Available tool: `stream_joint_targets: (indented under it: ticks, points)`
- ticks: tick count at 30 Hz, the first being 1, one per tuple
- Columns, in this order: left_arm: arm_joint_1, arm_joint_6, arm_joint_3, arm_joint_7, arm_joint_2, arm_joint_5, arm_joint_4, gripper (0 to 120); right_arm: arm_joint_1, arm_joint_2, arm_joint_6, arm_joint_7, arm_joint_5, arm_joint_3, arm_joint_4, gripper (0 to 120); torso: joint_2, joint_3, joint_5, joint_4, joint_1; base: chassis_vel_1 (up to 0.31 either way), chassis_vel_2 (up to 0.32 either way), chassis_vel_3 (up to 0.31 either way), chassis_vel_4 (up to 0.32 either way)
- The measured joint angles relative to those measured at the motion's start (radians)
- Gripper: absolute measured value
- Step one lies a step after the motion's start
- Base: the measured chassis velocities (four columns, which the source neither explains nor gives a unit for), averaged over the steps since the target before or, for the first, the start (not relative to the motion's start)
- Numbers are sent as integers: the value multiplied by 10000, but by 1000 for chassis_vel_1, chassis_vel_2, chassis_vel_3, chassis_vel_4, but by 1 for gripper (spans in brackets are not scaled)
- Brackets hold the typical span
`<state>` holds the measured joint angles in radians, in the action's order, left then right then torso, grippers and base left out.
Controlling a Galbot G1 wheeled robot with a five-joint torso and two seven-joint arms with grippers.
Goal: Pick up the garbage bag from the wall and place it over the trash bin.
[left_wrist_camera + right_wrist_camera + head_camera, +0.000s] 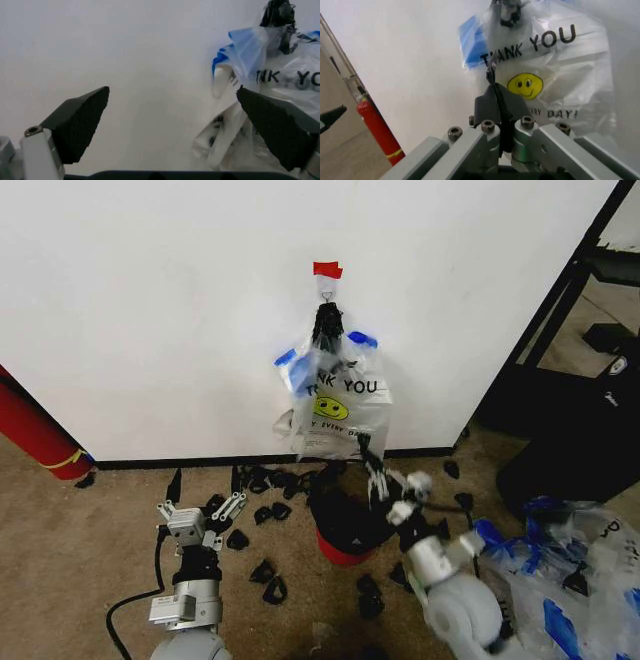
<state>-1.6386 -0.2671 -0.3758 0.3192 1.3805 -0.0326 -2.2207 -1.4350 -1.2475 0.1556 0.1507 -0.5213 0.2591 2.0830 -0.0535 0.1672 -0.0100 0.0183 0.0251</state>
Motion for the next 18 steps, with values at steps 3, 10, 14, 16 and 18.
stream_joint_targets:
  ticks: [3,10,14,16,18]
  points:
    - [40,-3,12,0,-53,-29,0,99,80,-110,-10,-126,-10,25,4,0,0,0,0,0,0,0,0,0,0]
    - [-43,-3,18,0,-94,-28,-111,99,1536,-161,-987,-1046,-1849,-79,-231,0,1,1,0,-2,0,0,0,0,0]
    - [-126,-4,-93,-1,-72,-20,-215,99,3062,-406,-1645,-1737,-3738,-504,-828,15,2,2,0,-4,1,0,0,0,0]
    - [-145,-4,-116,-2,-63,-18,-241,99,3362,-498,-1748,-1866,-4110,-597,-965,18,3,2,0,-4,2,0,0,0,0]
    - [-202,-4,-163,-2,-38,0,-271,99,3992,-774,-1924,-2158,-4804,-778,-1322,27,3,2,0,-3,2,0,0,0,0]
